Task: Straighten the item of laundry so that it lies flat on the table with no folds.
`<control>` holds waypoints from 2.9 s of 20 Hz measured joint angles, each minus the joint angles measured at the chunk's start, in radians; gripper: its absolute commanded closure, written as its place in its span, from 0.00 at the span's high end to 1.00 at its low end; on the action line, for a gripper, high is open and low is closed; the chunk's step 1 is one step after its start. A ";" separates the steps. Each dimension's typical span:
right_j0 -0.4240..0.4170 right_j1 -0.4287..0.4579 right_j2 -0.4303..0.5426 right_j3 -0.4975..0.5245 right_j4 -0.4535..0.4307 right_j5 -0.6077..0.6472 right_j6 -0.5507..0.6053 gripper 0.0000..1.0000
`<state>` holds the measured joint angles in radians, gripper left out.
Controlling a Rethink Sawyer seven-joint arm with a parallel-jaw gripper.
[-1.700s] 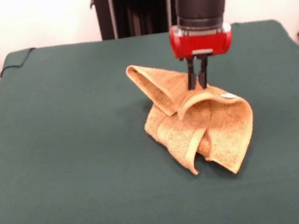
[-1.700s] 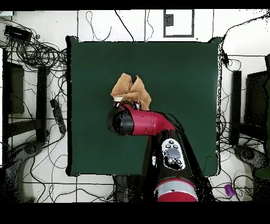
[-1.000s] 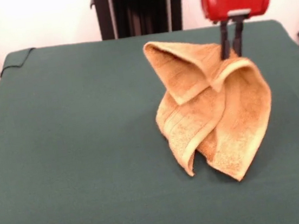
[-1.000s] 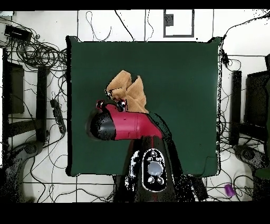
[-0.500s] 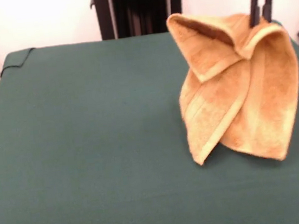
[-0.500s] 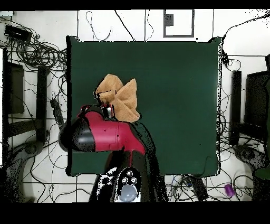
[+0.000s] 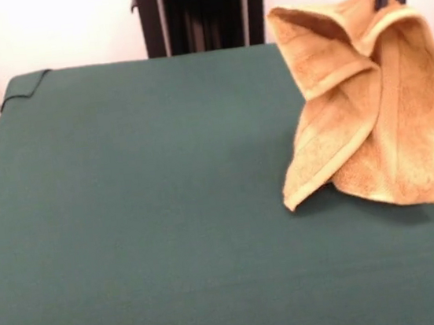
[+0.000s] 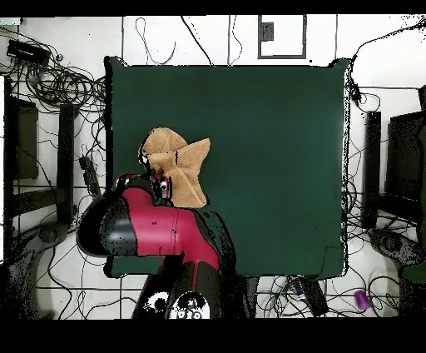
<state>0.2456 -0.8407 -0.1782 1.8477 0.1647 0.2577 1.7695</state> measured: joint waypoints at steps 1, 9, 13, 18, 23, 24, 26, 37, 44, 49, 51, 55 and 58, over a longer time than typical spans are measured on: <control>0.009 0.000 -0.010 0.004 0.008 0.000 0.010 0.00; 0.095 -0.001 -0.071 0.016 0.049 0.027 0.088 0.00; 0.143 -0.002 -0.099 0.020 0.078 0.072 0.143 0.00; 0.190 -0.003 -0.132 0.022 0.102 0.110 0.200 0.00; 0.252 -0.004 -0.167 0.022 0.129 0.133 0.279 0.00; 0.257 -0.004 -0.169 0.022 0.131 0.134 0.285 0.00; 0.285 -0.003 -0.178 0.022 0.143 0.138 0.322 0.00; 0.412 -0.003 -0.233 0.021 0.172 0.195 0.475 0.00; 0.468 -0.003 -0.262 0.006 0.178 0.267 0.563 0.00; 0.504 0.006 -0.285 -0.025 0.182 0.311 0.631 0.00; 0.521 0.013 -0.295 -0.042 0.183 0.331 0.660 0.00; 0.545 0.015 -0.311 -0.069 0.184 0.363 0.706 0.00; 0.561 0.015 -0.321 -0.090 0.184 0.389 0.742 0.00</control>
<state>0.8065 -0.8258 -0.4994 1.7576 0.3492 0.6463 2.5119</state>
